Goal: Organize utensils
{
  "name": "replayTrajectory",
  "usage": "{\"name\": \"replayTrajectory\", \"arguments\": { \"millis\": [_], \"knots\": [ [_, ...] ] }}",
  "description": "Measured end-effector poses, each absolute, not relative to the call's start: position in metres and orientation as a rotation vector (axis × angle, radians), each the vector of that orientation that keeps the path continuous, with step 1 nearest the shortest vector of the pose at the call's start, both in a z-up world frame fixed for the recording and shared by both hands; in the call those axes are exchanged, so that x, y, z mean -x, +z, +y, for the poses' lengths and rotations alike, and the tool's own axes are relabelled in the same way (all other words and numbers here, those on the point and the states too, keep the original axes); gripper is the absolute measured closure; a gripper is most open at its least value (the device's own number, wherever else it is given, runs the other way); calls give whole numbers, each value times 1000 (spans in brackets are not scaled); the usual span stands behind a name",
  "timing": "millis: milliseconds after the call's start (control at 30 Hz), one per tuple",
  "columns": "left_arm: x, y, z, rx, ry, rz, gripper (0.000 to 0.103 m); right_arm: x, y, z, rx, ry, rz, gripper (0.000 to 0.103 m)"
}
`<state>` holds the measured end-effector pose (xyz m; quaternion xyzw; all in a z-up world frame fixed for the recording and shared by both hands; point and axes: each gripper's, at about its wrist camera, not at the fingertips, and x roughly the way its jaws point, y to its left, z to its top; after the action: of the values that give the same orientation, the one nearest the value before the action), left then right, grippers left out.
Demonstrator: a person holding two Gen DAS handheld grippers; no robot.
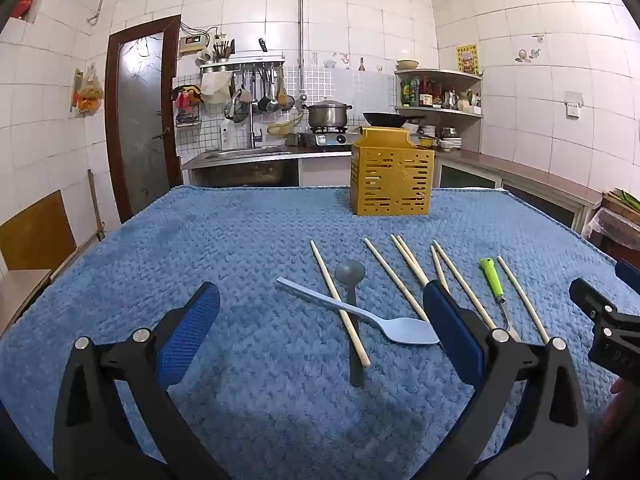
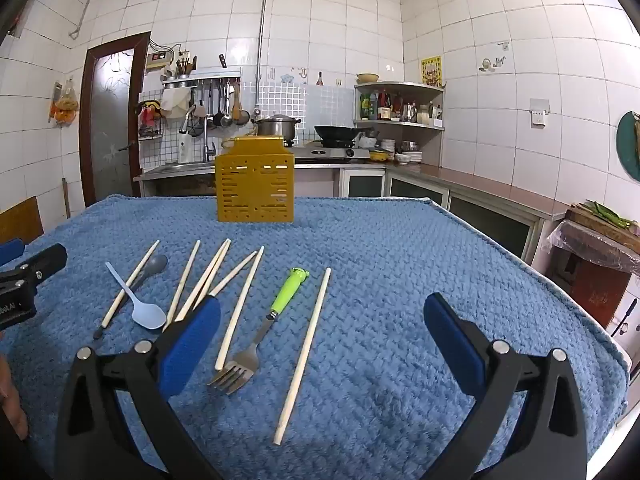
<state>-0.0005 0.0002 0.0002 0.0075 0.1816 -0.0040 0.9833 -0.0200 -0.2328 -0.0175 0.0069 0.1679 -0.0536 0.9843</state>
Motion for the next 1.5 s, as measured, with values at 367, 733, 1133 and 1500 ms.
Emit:
{"name": "replayTrajectory", "arguments": {
  "millis": [367, 733, 1133, 1500],
  "knots": [
    [-2, 0, -1, -18, -11, 377, 5, 21, -17, -233, -18, -108, 344, 4],
    [-6, -3, 0, -18, -15, 388, 5, 20, -17, -233, -19, -109, 345, 4],
    [-6, -5, 0, -20, -17, 388, 5, 20, -18, -233, -18, -109, 343, 4],
    [-7, -6, -1, -21, -19, 391, 5, 19, -21, -234, -15, -110, 347, 4]
  ]
}}
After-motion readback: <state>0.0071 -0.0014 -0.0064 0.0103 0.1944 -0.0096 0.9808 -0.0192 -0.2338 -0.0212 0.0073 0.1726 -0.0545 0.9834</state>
